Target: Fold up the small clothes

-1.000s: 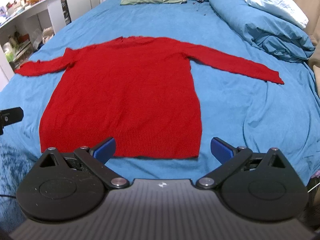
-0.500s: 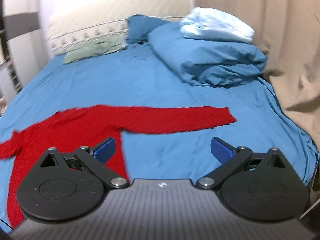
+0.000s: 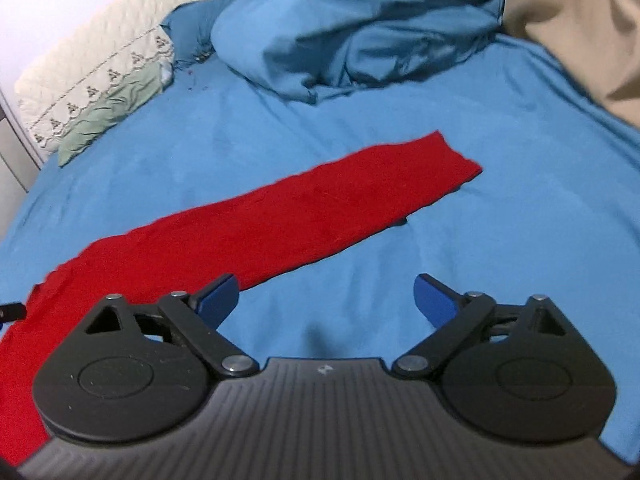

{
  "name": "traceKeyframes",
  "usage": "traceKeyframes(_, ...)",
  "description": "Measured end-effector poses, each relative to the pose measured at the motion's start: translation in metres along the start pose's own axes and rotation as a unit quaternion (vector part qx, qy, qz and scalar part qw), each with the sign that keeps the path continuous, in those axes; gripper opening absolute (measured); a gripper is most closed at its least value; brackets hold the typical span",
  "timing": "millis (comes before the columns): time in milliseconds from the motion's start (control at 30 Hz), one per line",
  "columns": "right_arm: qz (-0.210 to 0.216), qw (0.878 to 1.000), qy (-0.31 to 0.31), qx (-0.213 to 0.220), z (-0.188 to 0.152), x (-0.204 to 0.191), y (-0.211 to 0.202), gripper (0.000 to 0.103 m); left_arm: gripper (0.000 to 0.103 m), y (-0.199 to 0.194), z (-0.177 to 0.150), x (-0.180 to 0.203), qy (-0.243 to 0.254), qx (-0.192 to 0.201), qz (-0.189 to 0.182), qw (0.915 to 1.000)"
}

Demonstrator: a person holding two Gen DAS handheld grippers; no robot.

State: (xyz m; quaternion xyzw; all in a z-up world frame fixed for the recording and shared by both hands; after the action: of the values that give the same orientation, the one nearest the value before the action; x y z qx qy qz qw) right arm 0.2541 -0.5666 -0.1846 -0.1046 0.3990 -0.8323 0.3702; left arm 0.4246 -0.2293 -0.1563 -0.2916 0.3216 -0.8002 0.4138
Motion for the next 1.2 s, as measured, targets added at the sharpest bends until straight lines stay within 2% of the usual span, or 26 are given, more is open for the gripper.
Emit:
traceKeyframes(33,-0.002,1.0,0.01,-0.005,0.001,0.002,0.016,0.102,0.103,0.013,-0.002,-0.003,-0.004,-0.007,0.002,1.0)
traceKeyframes(167,-0.007,0.999,0.03,-0.01,0.006,0.007,0.06,0.085,0.103,0.053,-0.008,-0.012,-0.014,-0.025,0.001,0.9996)
traceKeyframes(233,-0.006,0.999,0.032,-0.003,0.009,0.007,0.068,0.083,0.103,0.07,-0.009,-0.014,-0.014,-0.032,0.003,0.9994)
traceKeyframes(300,-0.006,0.999,0.033,0.027,0.021,0.007,0.086,0.079,0.103,0.082,-0.012,-0.016,-0.017,-0.042,0.001,0.999)
traceKeyframes(400,-0.015,0.998,0.034,0.042,0.03,0.008,0.099,0.064,0.103,0.093,-0.013,-0.02,-0.014,-0.034,0.008,0.9993)
traceKeyframes(467,-0.019,0.998,0.039,0.047,0.037,0.011,0.106,0.045,0.103,0.099,-0.01,-0.022,-0.009,-0.035,0.012,0.9993)
traceKeyframes(567,-0.026,0.997,0.036,0.058,0.045,0.011,0.11,0.026,0.103,0.102,-0.01,-0.023,-0.011,-0.04,0.014,0.999)
traceKeyframes(700,-0.026,0.997,0.022,0.063,0.053,-0.001,0.101,0.02,0.103,0.104,-0.006,-0.027,-0.011,-0.053,0.006,0.9985)
traceKeyframes(833,0.018,0.997,0.008,0.079,0.073,-0.035,0.069,0.02,0.103,0.098,-0.004,-0.027,-0.013,-0.053,0.001,0.9985)
traceKeyframes(933,0.074,0.992,-0.017,0.1,0.09,-0.081,0.032,0.02,0.103,0.081,-0.001,-0.035,-0.009,-0.04,0.007,0.9991)
traceKeyframes(1067,0.167,0.976,-0.061,0.126,0.102,-0.172,-0.029,0.019,0.103,0.035,0.004,-0.056,-0.009,0.0,0.022,0.9997)
traceKeyframes(1200,0.274,0.949,-0.101,0.115,0.08,-0.289,-0.082,0.019,0.103,-0.021,-0.003,-0.097,-0.019,0.028,0.045,0.9984)
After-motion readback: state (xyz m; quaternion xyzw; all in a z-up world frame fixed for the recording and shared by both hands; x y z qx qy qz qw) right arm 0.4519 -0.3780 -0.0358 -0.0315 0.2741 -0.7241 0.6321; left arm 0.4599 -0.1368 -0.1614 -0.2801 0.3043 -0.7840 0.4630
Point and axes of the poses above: each gripper's, at about its wrist camera, not at the fingertips, and y roughly the way its jaws point, x to its right, z to its top, the point moved 9 cm from there along y, roughly the way its jaws point, and after that the axes turned 13 degrees about -z, right-handed, at the moved point
